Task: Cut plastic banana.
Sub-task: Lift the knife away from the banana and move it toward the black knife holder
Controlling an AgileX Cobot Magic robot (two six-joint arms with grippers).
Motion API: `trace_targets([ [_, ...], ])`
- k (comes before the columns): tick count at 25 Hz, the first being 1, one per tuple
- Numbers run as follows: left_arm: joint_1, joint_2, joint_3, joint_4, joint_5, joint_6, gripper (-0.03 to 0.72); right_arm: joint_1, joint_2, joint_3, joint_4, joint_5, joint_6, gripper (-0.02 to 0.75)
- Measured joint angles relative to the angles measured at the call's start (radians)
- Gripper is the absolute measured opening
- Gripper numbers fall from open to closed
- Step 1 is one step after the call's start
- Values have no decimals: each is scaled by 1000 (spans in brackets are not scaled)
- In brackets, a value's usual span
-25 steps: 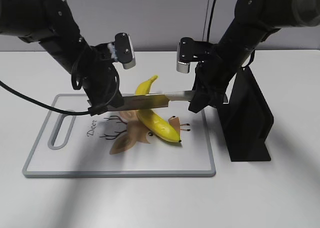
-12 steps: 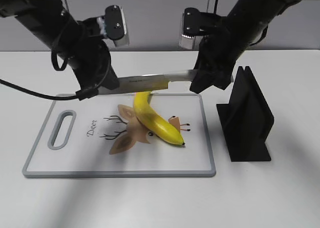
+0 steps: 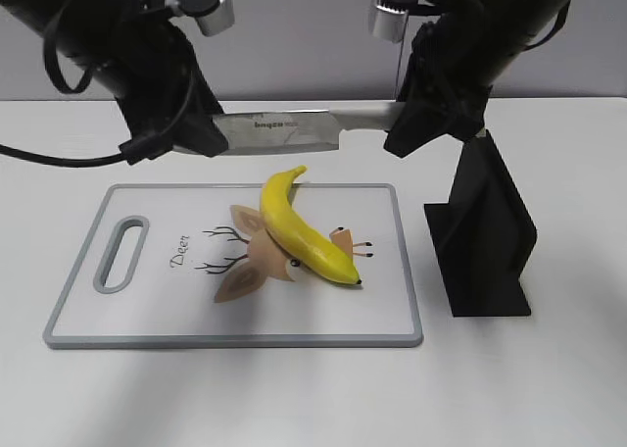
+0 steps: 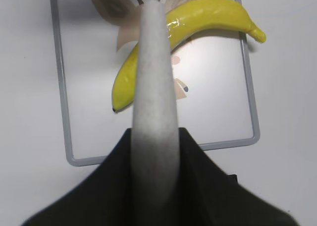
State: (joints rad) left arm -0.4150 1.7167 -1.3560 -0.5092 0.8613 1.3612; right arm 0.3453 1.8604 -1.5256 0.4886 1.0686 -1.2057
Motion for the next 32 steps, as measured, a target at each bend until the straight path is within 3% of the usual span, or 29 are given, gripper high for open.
trace_targets([
  [3, 0, -23, 2, -33, 24, -5, 610, -4, -14, 0, -30, 13, 32, 179],
  [6, 0, -50, 2, -49, 23, -40, 658, -5, -31, 0, -71, 33, 95, 180],
  [14, 33, -156, 2, -26, -49, -300, 646, -5, -109, 0, -110, 90, 331, 180],
  [23, 99, -266, 2, 110, -39, -588, 588, -5, -206, 0, -128, 144, 613, 180],
  [32, 194, -294, 2, 278, 218, -971, 587, -5, -247, 0, -162, 149, 951, 180],
])
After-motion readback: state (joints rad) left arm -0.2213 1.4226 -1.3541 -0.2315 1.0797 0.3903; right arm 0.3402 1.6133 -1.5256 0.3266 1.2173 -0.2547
